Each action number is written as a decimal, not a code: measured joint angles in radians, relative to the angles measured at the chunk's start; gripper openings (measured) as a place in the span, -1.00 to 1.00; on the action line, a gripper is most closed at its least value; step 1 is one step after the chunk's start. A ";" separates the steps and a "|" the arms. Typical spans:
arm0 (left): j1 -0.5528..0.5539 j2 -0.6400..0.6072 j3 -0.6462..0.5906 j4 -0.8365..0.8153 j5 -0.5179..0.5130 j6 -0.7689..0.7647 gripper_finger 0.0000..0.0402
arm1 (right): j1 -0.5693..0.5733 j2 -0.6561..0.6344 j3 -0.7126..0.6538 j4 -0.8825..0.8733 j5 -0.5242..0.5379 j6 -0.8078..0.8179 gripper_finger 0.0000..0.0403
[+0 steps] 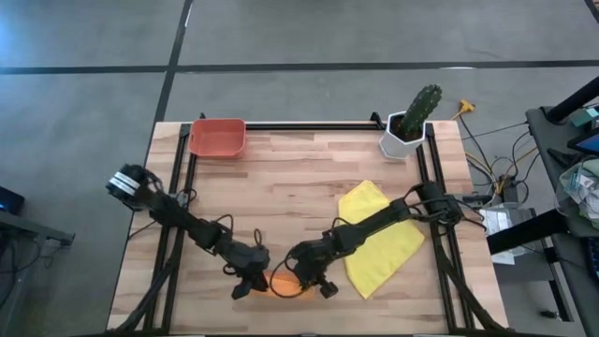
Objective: Roll microfiber towels into tight, uniform cylinder then place into a basket
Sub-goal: Put the rolled orange towel into the orange bin
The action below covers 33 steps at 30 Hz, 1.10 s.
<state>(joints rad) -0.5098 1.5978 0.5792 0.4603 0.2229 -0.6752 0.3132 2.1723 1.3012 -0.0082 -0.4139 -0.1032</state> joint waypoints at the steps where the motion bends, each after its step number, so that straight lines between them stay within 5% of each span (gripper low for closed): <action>1: -0.001 -0.030 0.004 -0.022 -0.010 0.011 -0.70 | -0.007 0.001 0.000 0.001 -0.018 0.016 -0.93; 8: -0.023 -0.207 0.031 -0.188 -0.179 0.169 -0.65 | -0.070 0.002 -0.008 0.004 -0.116 0.118 -0.93; 15: -0.017 -0.240 0.038 -0.350 -0.179 0.270 -0.58 | -0.134 0.004 -0.031 0.060 -0.205 0.226 -0.93; 24: 0.034 -0.222 0.049 -0.344 -0.190 0.409 0.04 | -0.153 0.003 -0.043 0.117 -0.267 0.329 -0.93; 33: 0.039 -0.031 0.049 -0.270 -0.181 0.532 0.50 | -0.157 0.003 -0.043 0.134 -0.290 0.366 -0.94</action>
<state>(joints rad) -0.4713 1.5663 0.6287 0.1905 0.0422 -0.1430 0.1557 2.1754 1.2587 0.1258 -0.7040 0.2630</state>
